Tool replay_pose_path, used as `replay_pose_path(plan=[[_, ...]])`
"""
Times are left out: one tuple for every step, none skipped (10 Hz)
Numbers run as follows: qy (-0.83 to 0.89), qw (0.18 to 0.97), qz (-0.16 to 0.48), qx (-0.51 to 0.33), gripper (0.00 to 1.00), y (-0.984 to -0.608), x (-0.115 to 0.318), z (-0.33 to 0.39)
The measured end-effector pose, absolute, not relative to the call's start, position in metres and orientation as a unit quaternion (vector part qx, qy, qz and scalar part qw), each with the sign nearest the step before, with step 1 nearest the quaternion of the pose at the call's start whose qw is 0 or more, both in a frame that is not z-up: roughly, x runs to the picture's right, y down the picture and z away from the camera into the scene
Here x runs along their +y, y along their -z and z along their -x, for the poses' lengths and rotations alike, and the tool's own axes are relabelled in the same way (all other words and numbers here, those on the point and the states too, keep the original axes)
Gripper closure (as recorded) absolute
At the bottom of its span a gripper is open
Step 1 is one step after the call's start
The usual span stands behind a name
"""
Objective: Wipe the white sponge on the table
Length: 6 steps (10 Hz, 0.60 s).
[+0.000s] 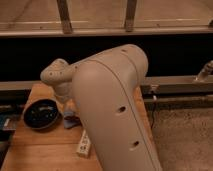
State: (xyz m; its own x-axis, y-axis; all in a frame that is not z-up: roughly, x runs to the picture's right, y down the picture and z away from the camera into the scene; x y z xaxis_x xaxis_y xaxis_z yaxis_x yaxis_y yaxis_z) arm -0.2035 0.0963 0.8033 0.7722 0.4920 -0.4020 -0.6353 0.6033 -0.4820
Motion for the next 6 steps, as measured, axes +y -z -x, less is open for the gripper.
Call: replay_pose_path(plan=[[-0.318,0.888,0.312,0.115,0.38,-0.803,0.096,0.203],[-0.317,0.888,0.313,0.115,0.38,-0.803,0.097,0.204],[-0.319,0.887,0.314,0.114,0.38,-0.804,0.096,0.203],[-0.325,0.883,0.321,0.104,0.38,-0.808,0.097,0.203],[-0.333,0.879,0.330,0.092,0.38,-0.818,0.098,0.200],[-0.335,0.877,0.333,0.086,0.38,-0.825,0.099,0.201]])
